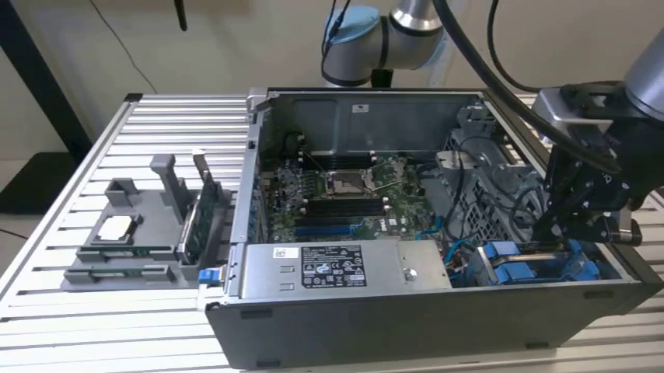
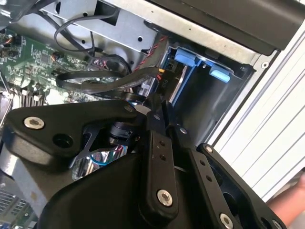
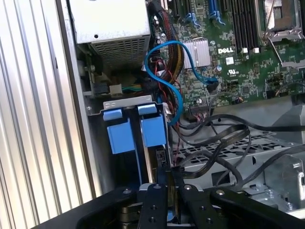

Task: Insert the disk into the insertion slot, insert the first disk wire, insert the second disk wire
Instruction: 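Insert the second disk wire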

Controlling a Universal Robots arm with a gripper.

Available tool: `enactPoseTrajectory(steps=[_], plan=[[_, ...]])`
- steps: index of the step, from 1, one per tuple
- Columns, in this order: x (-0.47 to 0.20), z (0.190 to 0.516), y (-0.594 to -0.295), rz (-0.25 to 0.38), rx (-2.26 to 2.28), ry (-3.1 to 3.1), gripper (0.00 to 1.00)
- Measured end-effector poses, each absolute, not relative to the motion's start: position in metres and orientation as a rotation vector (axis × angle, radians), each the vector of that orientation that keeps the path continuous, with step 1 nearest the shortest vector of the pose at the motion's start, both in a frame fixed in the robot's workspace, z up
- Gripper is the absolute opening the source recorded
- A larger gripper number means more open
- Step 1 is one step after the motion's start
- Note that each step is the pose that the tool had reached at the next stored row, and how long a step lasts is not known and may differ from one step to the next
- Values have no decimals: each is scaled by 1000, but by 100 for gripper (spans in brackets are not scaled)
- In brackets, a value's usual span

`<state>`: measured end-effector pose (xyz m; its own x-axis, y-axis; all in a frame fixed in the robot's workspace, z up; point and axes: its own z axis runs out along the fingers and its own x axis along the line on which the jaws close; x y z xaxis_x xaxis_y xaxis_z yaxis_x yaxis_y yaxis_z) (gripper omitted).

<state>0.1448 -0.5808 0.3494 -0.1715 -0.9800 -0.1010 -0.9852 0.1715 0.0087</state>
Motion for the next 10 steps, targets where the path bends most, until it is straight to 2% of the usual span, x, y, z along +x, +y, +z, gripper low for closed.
enactPoseTrajectory(steps=[10], plan=[[143, 347, -581, 96, -2013, 2326, 16]])
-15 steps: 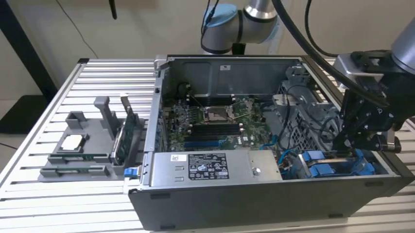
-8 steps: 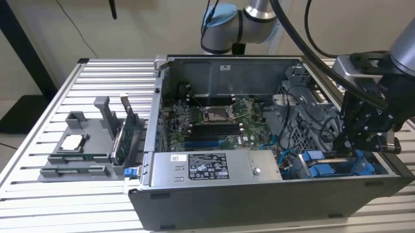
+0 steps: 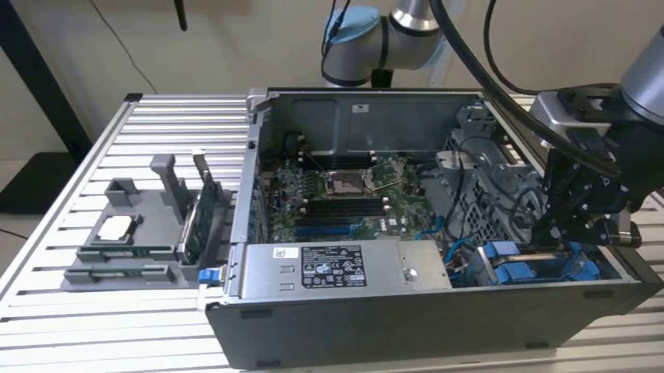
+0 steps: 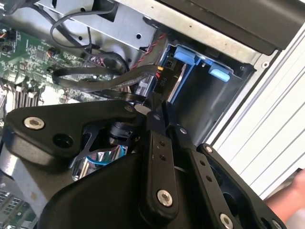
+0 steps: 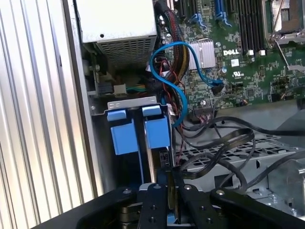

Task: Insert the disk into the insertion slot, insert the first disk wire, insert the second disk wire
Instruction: 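Insert the second disk wire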

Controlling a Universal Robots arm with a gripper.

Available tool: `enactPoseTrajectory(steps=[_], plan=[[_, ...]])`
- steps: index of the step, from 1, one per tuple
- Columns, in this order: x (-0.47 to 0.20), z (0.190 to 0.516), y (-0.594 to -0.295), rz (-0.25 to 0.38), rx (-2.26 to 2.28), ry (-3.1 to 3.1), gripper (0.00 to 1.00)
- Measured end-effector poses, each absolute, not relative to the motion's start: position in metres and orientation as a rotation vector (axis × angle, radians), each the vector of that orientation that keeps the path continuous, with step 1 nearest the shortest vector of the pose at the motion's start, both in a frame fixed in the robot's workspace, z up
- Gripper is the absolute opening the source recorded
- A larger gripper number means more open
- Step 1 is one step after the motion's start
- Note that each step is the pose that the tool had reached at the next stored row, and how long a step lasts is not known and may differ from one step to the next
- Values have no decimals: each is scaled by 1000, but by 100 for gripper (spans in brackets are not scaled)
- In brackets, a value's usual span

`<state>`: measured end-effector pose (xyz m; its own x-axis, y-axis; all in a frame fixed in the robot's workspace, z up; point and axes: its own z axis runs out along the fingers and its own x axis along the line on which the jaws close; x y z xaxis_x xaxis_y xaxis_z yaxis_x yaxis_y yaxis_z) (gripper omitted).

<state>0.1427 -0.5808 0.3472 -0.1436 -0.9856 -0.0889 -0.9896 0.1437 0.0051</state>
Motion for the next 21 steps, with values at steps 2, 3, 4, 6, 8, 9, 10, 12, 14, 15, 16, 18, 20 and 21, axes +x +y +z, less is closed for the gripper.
enactPoseTrajectory(steps=[2, 3, 4, 6, 8, 9, 10, 12, 14, 15, 16, 18, 20, 21], plan=[[143, 347, -581, 95, -2033, 2310, 16], [143, 347, -581, 95, -2048, 2297, 16], [143, 347, -581, 95, -2064, 2284, 16], [142, 347, -581, 96, -2073, 2275, 16], [143, 347, -581, 96, -2073, 2275, 16], [143, 347, -581, 96, -2073, 2274, 16], [143, 347, -581, 95, -2074, 2273, 16], [143, 347, -581, 91, -2073, 2270, 16], [143, 347, -581, 87, -2074, 2266, 16], [142, 347, -581, 84, -2073, 2263, 16], [142, 346, -581, 80, -2073, 2260, 16], [143, 346, -581, 73, -2072, 2255, 16], [142, 346, -580, 64, -2070, 2249, 16], [142, 345, -580, 62, -2069, 2248, 16]])
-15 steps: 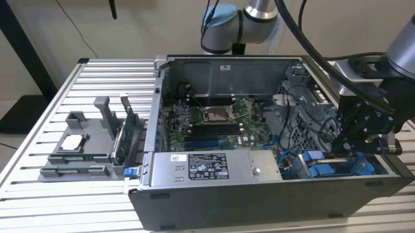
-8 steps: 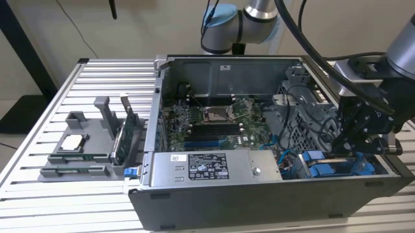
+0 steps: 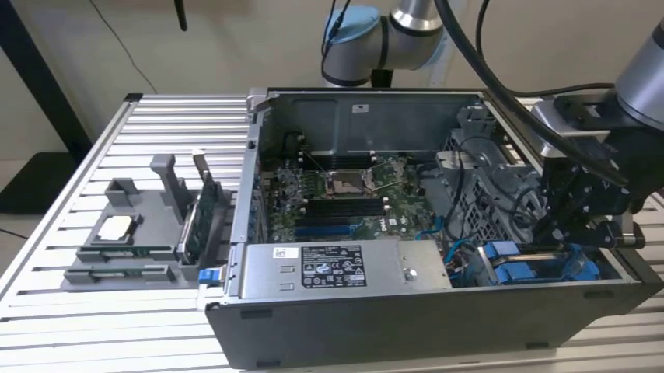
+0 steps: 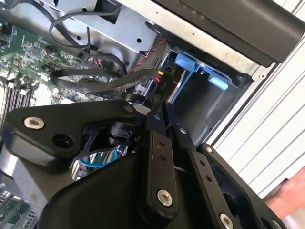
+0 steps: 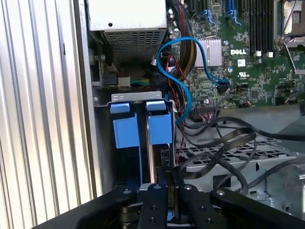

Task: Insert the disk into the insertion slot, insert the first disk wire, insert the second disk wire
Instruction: 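Insert the second disk wire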

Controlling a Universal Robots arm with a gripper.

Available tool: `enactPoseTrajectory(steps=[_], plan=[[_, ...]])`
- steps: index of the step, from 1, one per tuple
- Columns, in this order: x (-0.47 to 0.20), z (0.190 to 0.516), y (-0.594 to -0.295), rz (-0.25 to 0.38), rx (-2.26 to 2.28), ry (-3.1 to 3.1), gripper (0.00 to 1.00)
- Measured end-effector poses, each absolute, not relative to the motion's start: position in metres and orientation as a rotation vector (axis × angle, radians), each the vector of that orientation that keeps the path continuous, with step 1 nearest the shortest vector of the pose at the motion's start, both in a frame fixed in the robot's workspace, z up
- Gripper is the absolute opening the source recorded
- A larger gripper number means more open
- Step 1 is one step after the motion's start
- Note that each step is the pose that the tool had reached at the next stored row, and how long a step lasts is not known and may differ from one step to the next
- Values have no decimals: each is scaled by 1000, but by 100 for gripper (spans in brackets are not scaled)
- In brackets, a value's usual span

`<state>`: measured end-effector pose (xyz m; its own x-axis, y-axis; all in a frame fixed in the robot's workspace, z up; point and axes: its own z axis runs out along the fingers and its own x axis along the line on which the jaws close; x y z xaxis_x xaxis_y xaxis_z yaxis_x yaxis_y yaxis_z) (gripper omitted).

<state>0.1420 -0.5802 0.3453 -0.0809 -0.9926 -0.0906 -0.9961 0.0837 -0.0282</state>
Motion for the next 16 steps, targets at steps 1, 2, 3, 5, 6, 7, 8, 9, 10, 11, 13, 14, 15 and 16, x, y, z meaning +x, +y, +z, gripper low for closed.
enactPoseTrajectory(steps=[1, 2, 3, 5, 6, 7, 8, 9, 10, 11, 13, 14, 15, 16], plan=[[142, 345, -580, 61, -2069, 2247, 16], [141, 345, -580, 60, -2069, 2246, 16], [141, 345, -580, 60, -2068, 2246, 16], [140, 345, -580, 57, -2067, 2245, 16], [139, 344, -580, 56, -2067, 2244, 16], [138, 344, -580, 54, -2066, 2243, 16], [138, 343, -580, 51, -2065, 2241, 16], [138, 343, -580, 49, -2064, 2240, 16], [138, 343, -580, 46, -2063, 2239, 16], [138, 342, -580, 45, -2063, 2238, 16], [138, 341, -580, 39, -2061, 2235, 16], [137, 340, -580, 35, -2060, 2233, 16], [137, 340, -580, 35, -2060, 2232, 16], [136, 340, -580, 35, -2059, 2231, 16]])
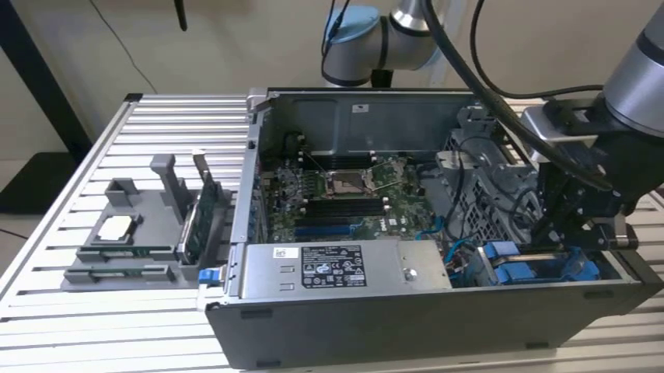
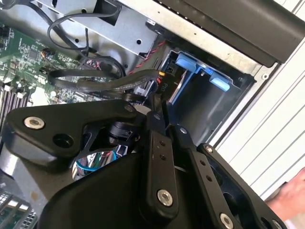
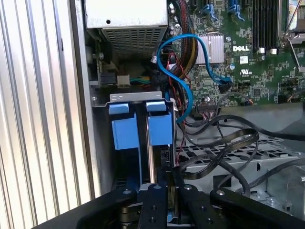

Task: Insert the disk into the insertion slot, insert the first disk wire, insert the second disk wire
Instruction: 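Insert the second disk wire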

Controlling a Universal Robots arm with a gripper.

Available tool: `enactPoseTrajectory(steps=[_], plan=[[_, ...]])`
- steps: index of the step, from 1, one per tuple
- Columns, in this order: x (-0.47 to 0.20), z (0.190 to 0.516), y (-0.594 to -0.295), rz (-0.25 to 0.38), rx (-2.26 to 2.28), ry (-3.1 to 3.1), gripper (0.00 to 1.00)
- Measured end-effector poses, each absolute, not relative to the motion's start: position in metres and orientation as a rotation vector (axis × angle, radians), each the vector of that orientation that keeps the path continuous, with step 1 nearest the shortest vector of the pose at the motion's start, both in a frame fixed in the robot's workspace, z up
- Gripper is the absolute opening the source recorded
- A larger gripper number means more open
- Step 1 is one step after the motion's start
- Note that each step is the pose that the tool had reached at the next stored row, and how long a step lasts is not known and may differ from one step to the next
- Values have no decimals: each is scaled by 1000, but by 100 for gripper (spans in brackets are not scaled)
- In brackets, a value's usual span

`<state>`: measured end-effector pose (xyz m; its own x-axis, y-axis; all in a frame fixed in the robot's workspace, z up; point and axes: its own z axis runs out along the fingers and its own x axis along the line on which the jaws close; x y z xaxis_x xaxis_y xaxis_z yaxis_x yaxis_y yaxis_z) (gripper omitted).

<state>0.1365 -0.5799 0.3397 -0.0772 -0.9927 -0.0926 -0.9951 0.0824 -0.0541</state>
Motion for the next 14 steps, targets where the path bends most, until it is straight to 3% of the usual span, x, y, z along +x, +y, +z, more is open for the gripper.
enactPoseTrajectory(steps=[14], plan=[[133, 340, -578, 34, -2059, 2231, 16]])
